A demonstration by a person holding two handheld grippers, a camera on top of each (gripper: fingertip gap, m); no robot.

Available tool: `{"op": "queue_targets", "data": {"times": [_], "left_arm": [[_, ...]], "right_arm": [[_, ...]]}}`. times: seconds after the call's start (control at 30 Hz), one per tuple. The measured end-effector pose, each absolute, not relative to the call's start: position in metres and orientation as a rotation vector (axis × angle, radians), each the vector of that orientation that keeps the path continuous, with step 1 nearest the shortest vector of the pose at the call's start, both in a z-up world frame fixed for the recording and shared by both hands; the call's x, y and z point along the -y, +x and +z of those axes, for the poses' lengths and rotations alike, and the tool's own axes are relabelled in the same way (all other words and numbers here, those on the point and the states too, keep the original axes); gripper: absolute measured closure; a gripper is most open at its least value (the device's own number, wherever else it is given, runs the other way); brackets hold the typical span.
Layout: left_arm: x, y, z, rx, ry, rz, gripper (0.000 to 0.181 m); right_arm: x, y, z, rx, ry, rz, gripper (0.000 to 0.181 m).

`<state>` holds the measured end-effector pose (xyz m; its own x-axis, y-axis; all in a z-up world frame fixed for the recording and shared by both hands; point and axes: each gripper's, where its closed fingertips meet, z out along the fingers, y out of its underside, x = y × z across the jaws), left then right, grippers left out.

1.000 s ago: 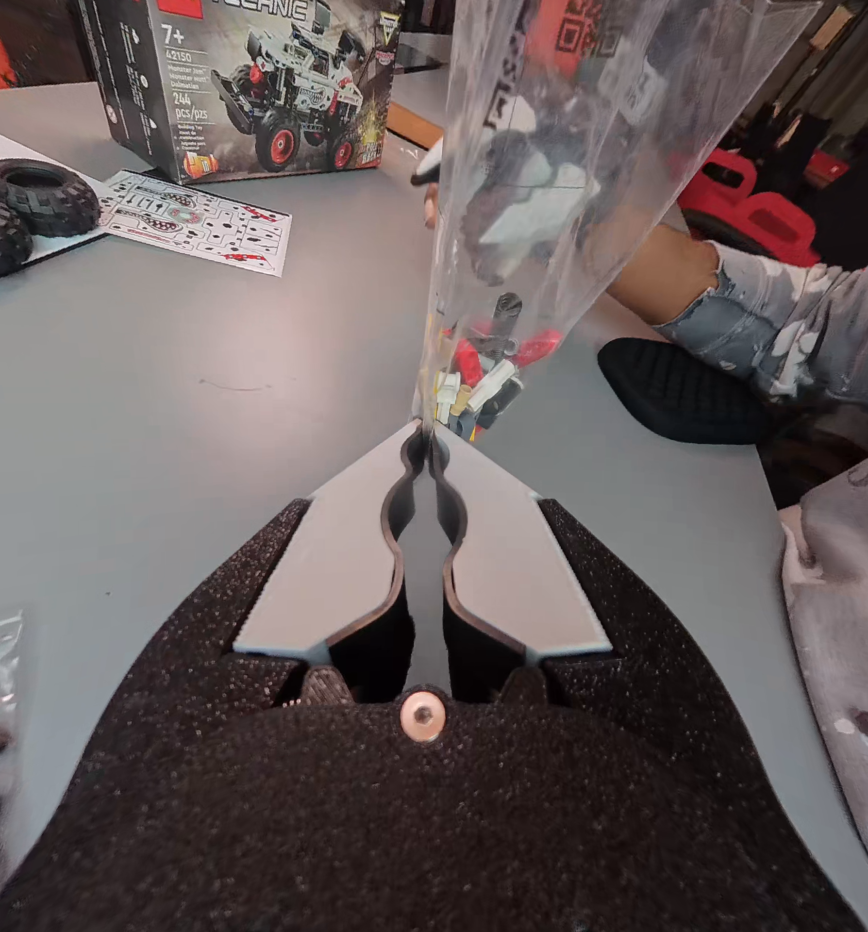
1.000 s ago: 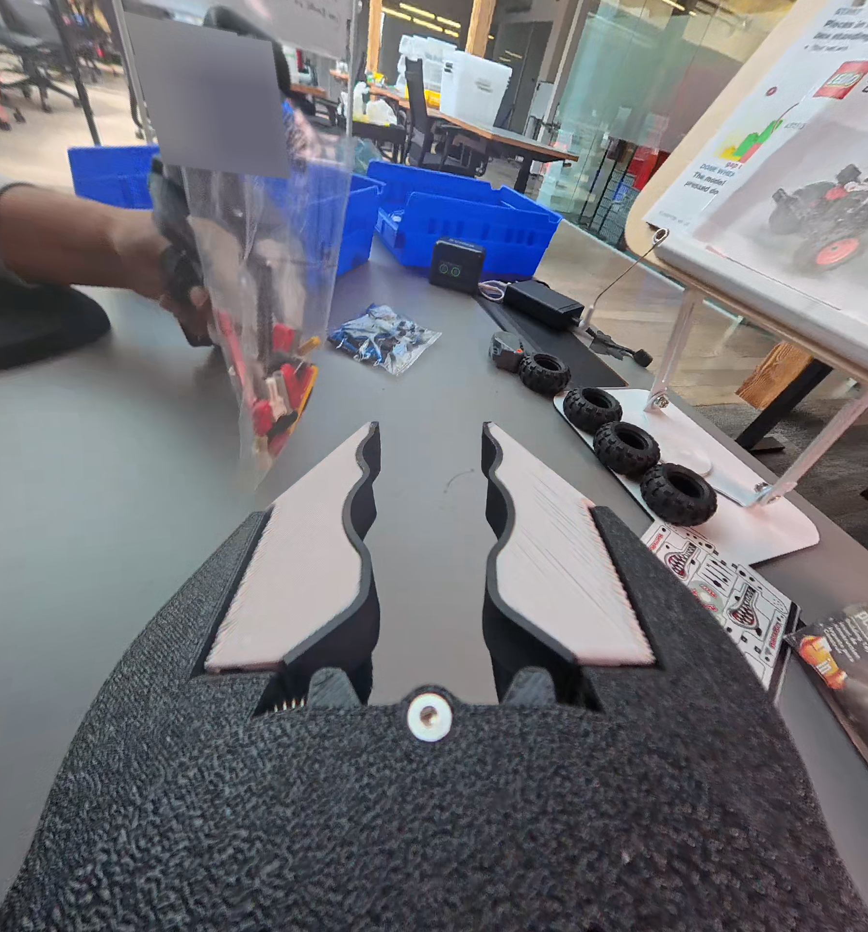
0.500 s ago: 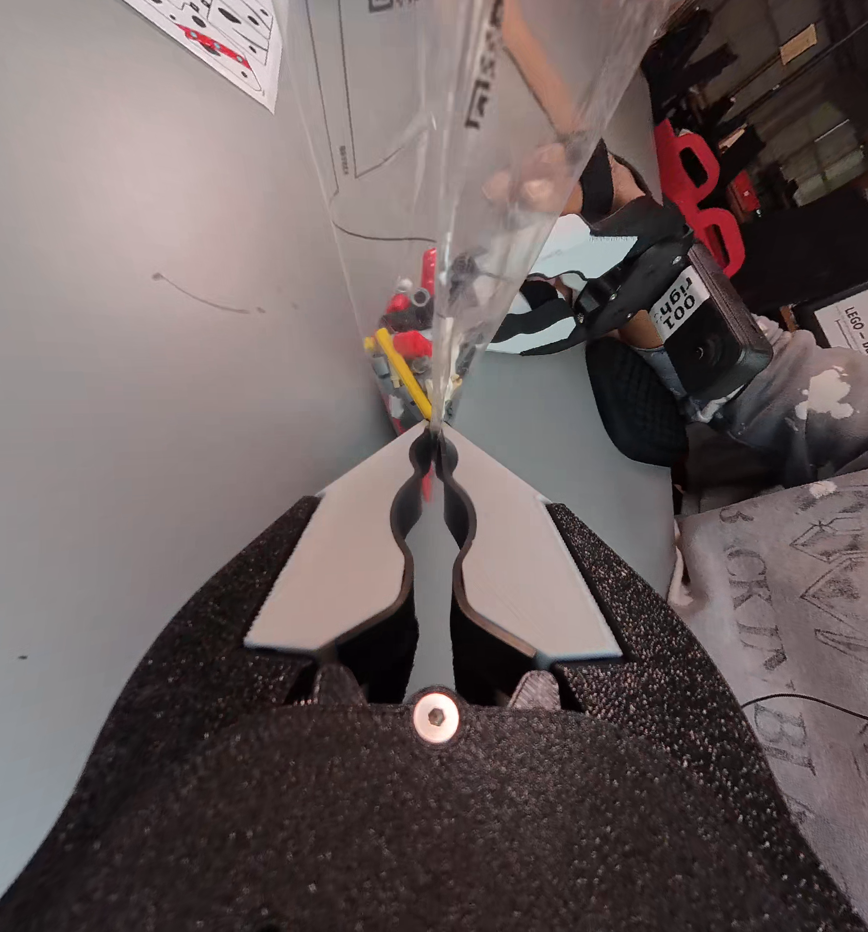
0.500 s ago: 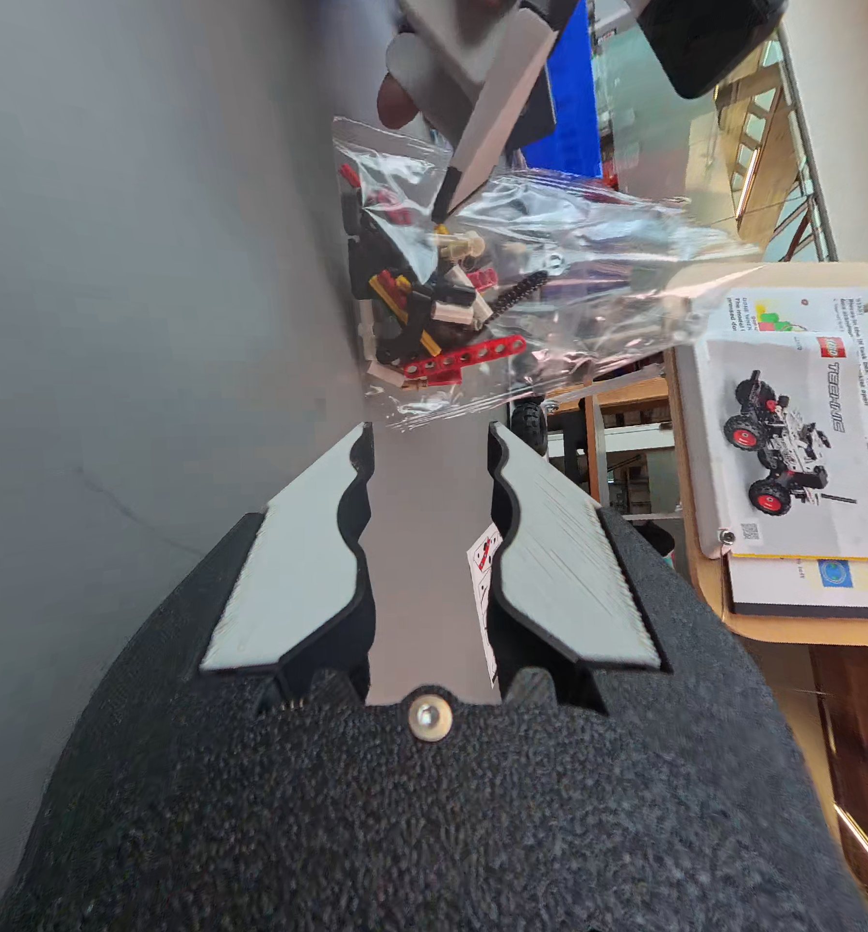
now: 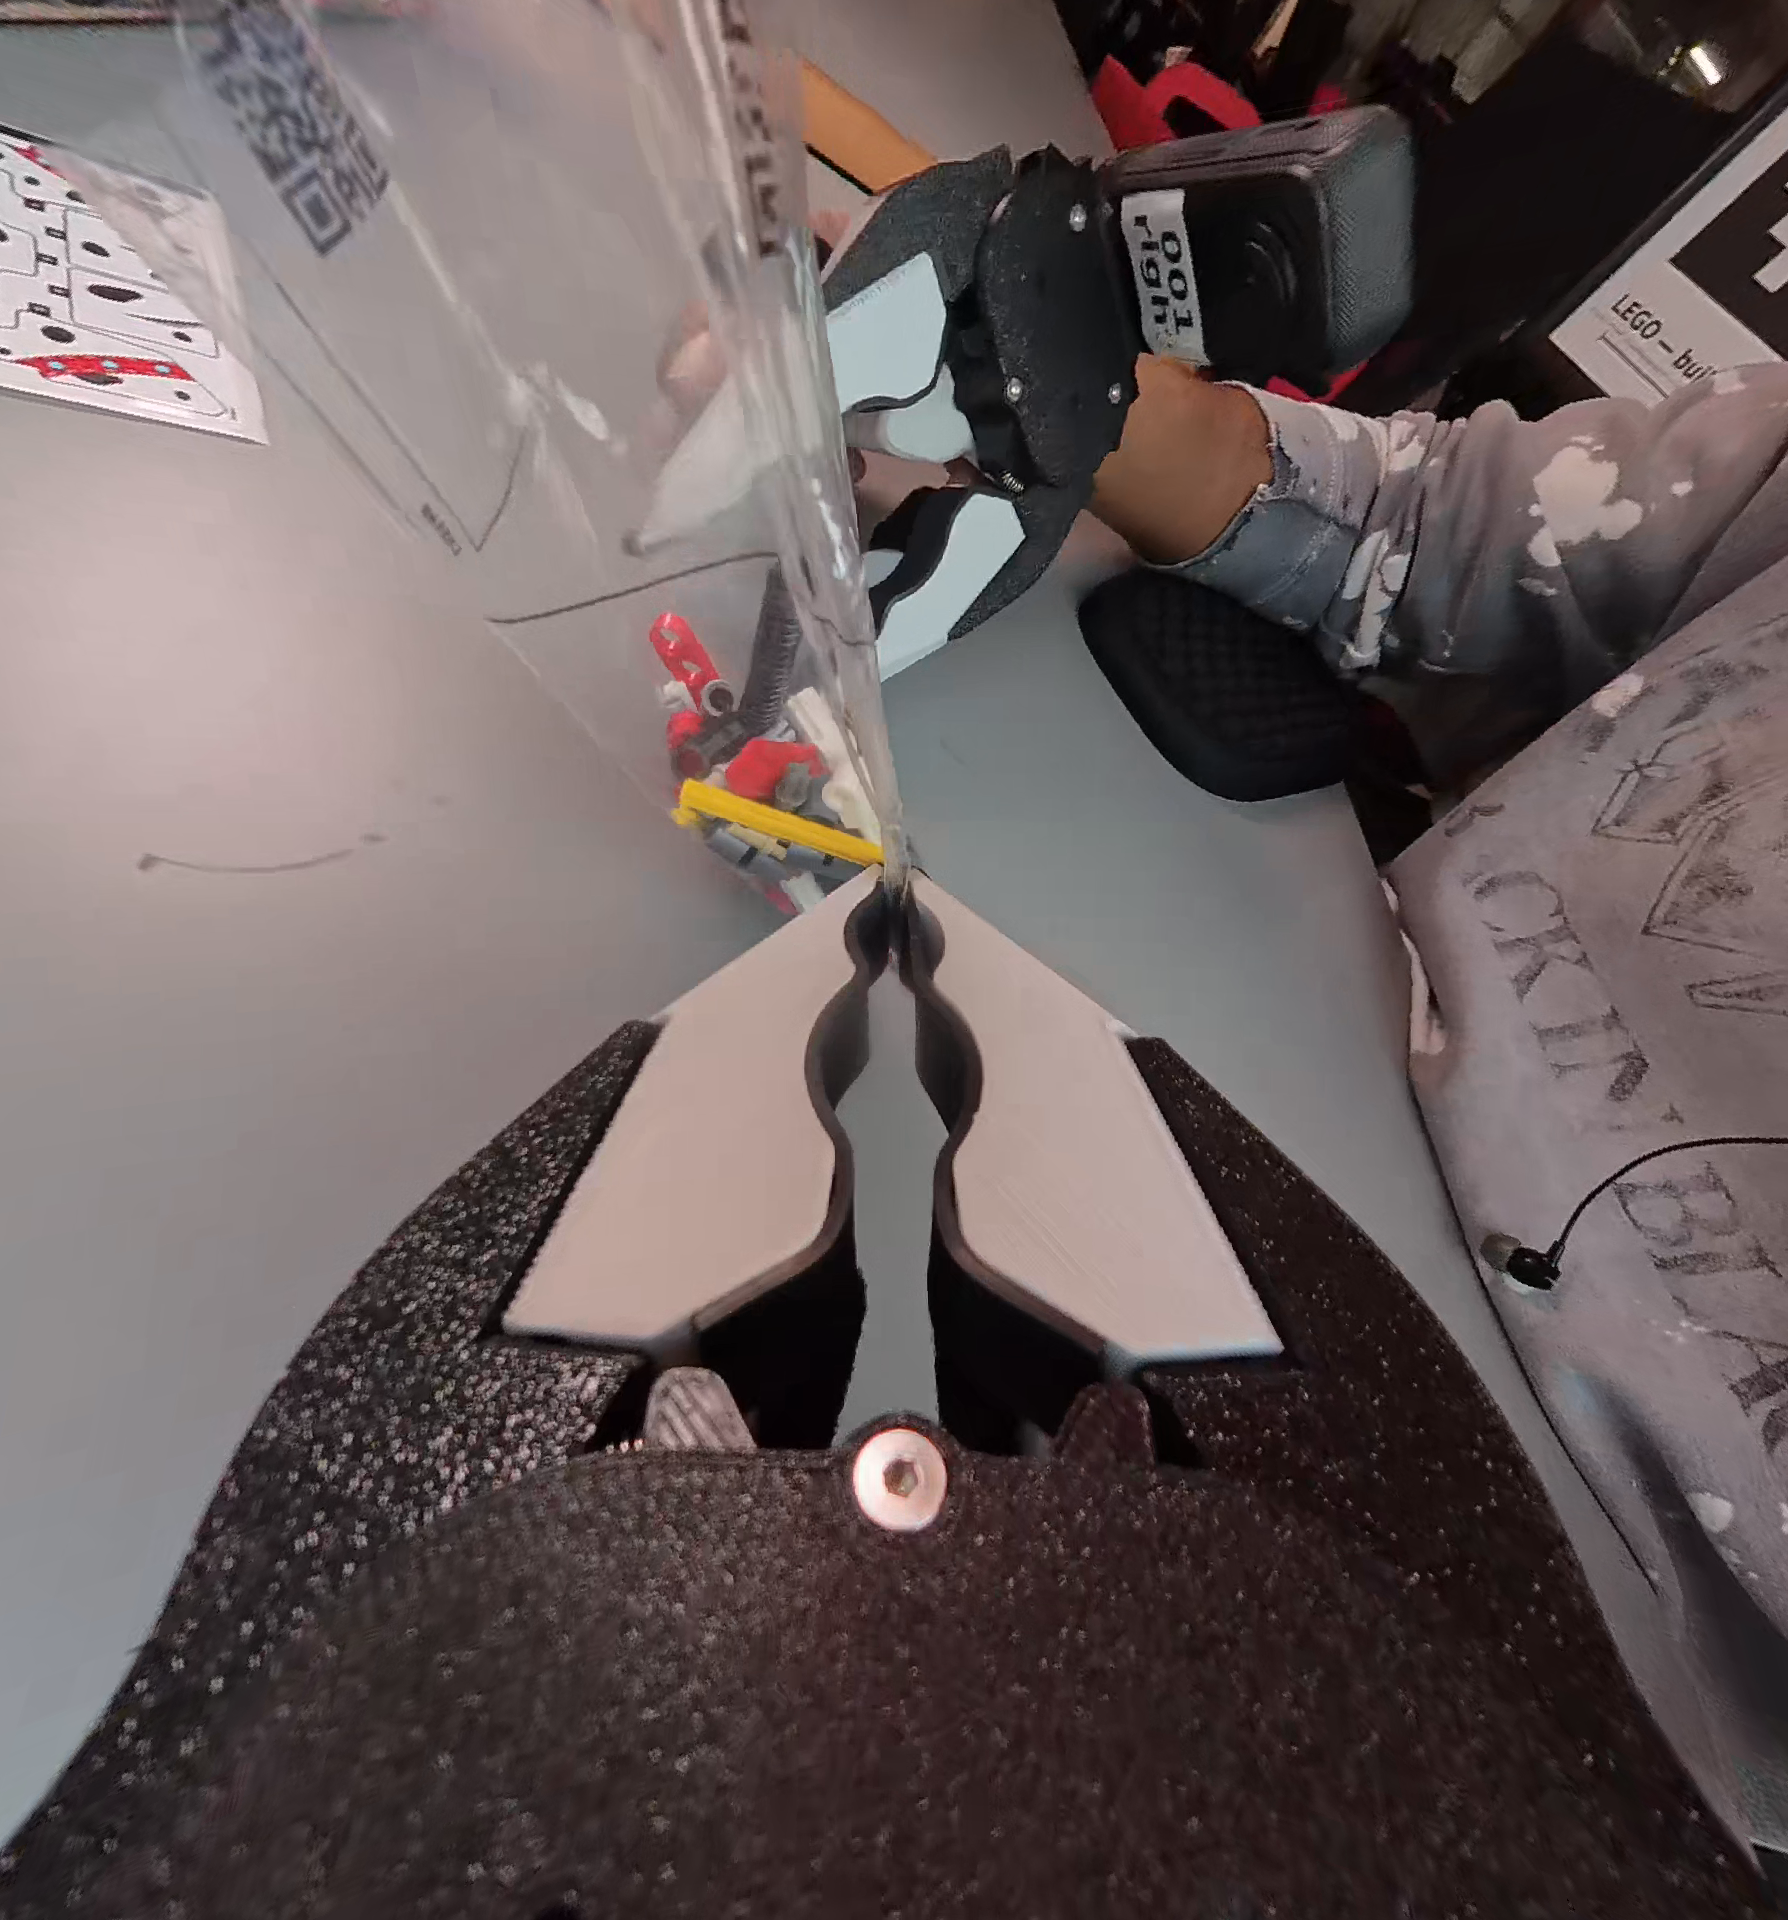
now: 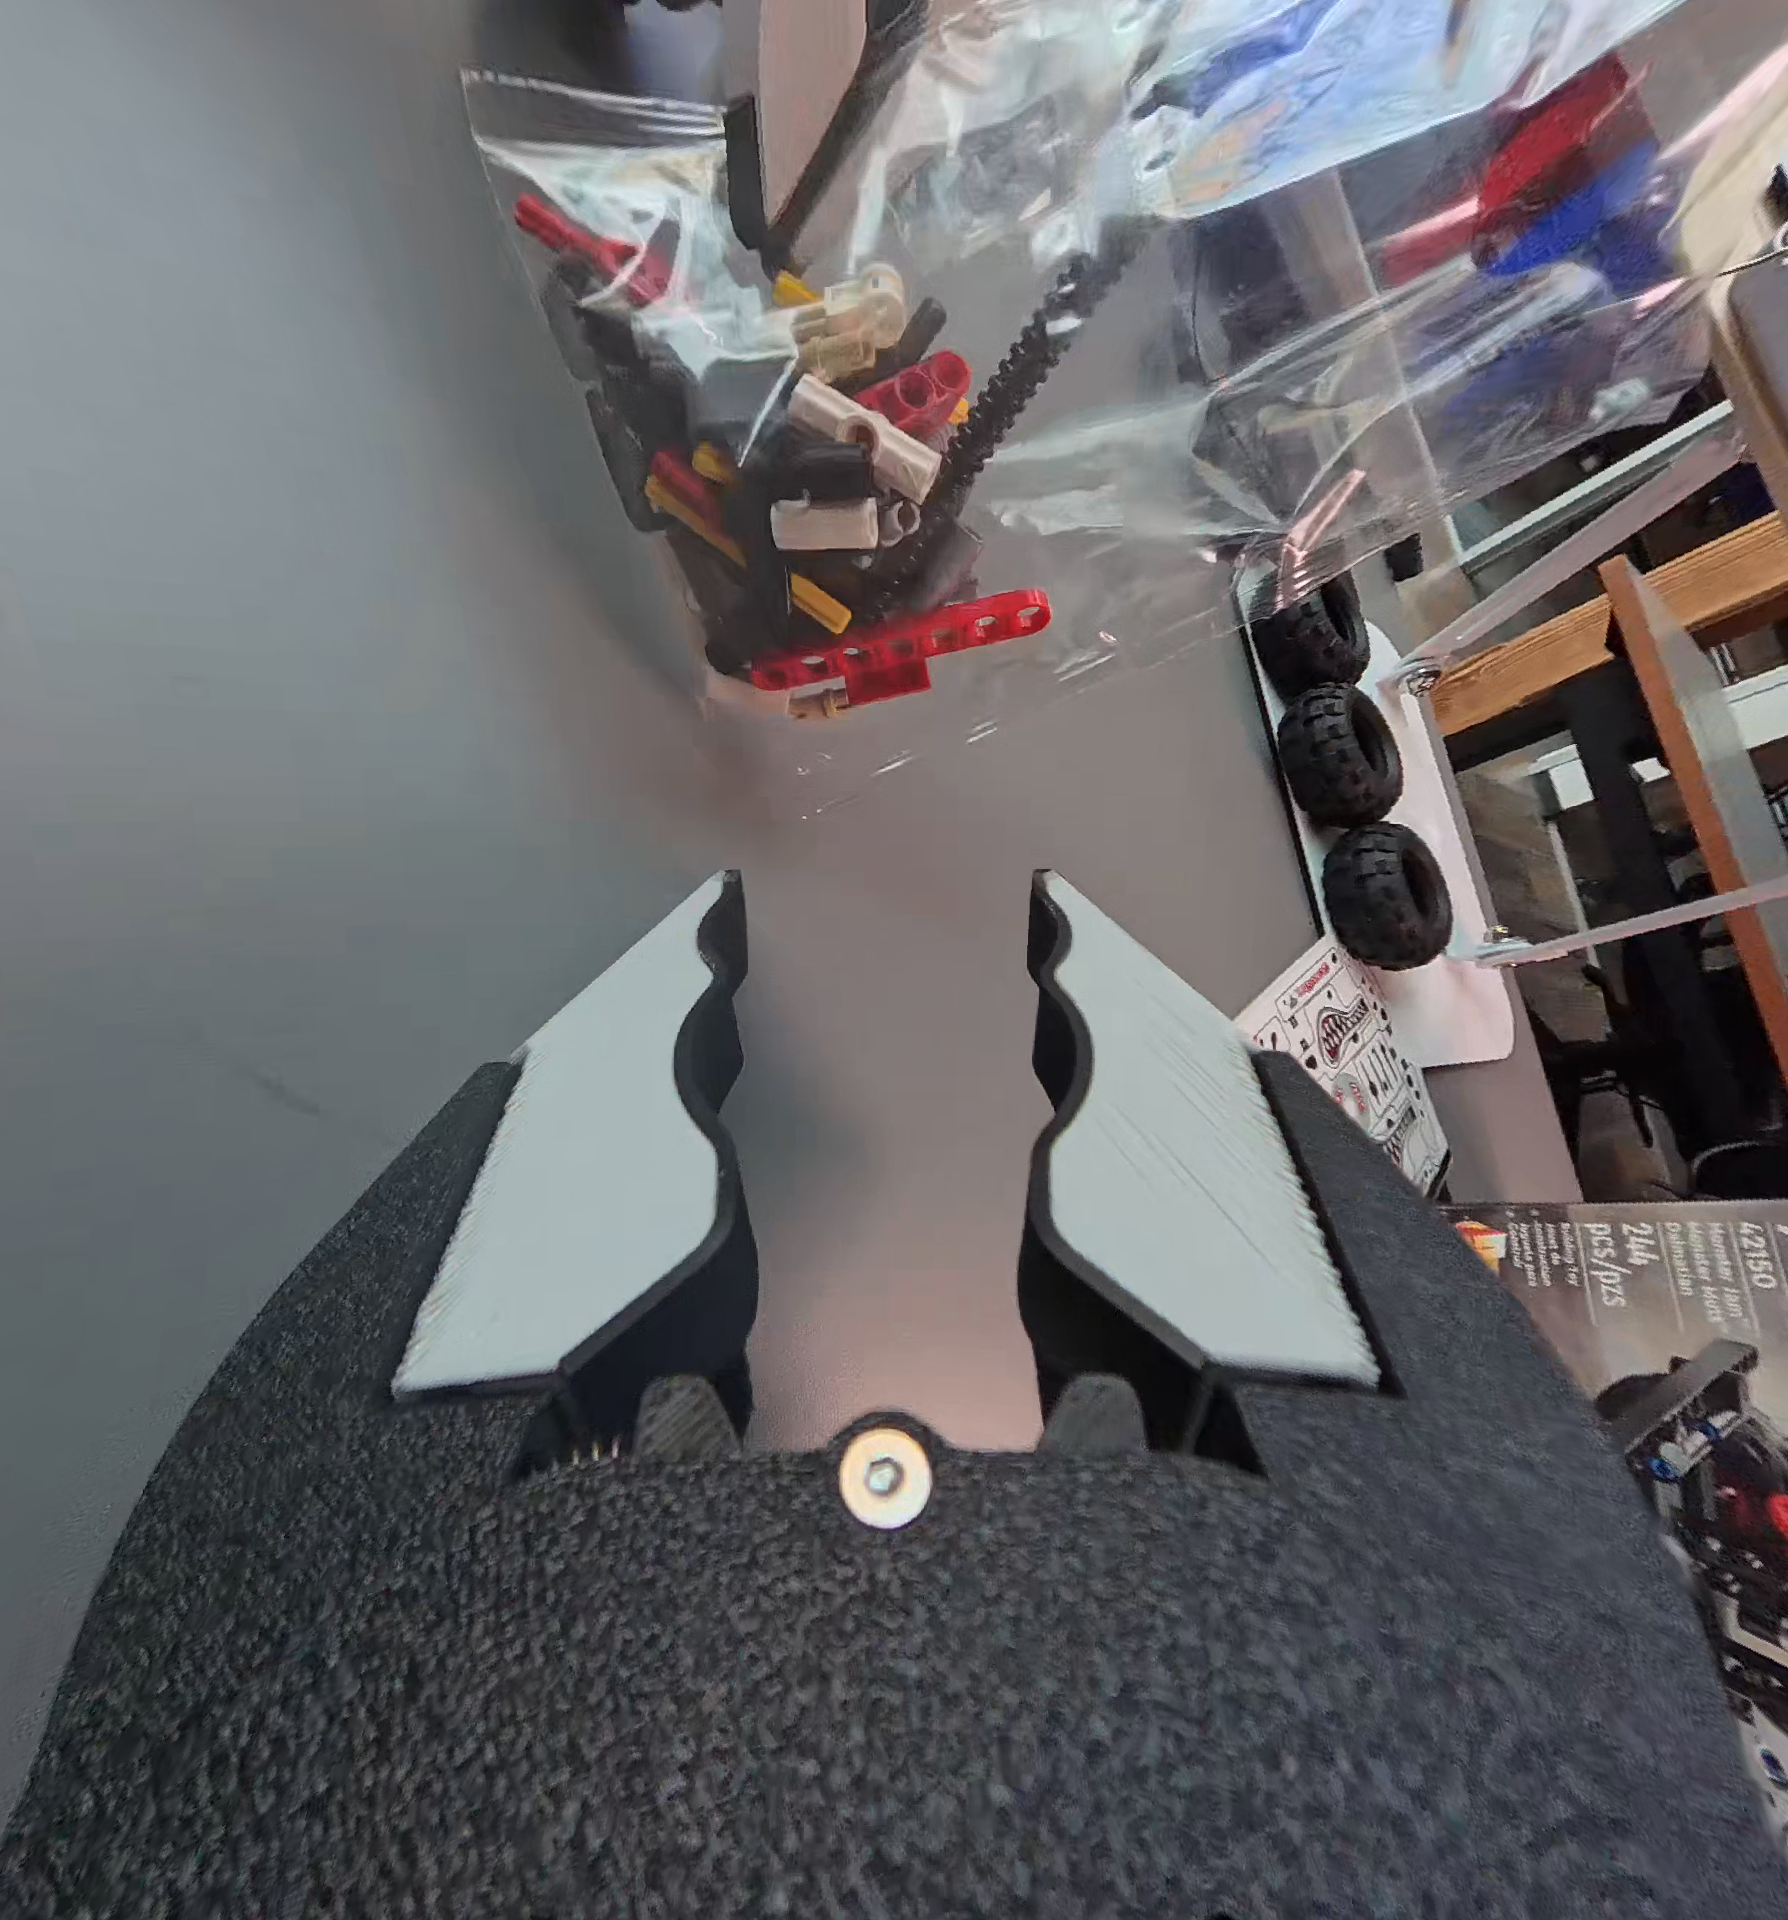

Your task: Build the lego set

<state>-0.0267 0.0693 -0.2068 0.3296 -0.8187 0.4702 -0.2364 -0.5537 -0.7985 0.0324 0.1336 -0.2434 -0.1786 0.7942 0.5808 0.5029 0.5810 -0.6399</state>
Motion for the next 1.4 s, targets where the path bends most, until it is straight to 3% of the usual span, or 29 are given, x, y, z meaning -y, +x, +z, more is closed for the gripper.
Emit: {"op": "queue_targets", "data": {"times": [0.13, 0.37, 0.53, 0.7, 0.87, 1.03, 1.07, 1.17, 1.4], "left_arm": [[-0.060, -0.022, -0.198, -1.004, -1.892, -1.219, 0.181], [-0.056, -0.012, -0.195, -1.014, -1.872, -1.288, 0.181], [-0.076, -0.019, -0.214, -0.757, -2.110, -1.341, 0.181], [-0.096, -0.036, -0.233, -0.593, -2.254, -1.214, 0.158], [-0.096, -0.061, -0.236, -0.716, -2.263, -0.836, 0.142], [-0.081, -0.069, -0.228, -0.937, -2.105, -0.519, 0.132], [-0.079, -0.070, -0.230, -0.980, -2.064, -0.444, 0.121], [-0.073, -0.067, -0.240, -1.096, -1.968, -0.282, 0.111], [-0.073, -0.070, -0.256, -1.298, -1.820, -0.065, 0.130]], "right_arm": [[-0.115, 0.033, -0.244, 1.855, -1.152, 0.599, 0.131], [-0.095, 0.021, -0.244, 1.881, -1.301, 0.787, 0.123], [-0.105, 0.022, -0.253, 1.856, -1.396, 0.701, 0.168], [-0.114, 0.022, -0.258, 1.829, -1.471, 0.651, 0.177], [-0.127, 0.023, -0.255, 1.748, -1.515, 0.590, 0.175], [-0.133, 0.033, -0.234, 1.722, -1.412, 0.612, 0.153], [-0.132, 0.037, -0.231, 1.748, -1.360, 0.598, 0.153], [-0.126, 0.048, -0.235, 1.869, -1.187, 0.486, 0.151], [-0.129, 0.047, -0.250, 2.005, -0.934, 0.171, 0.144]]}}
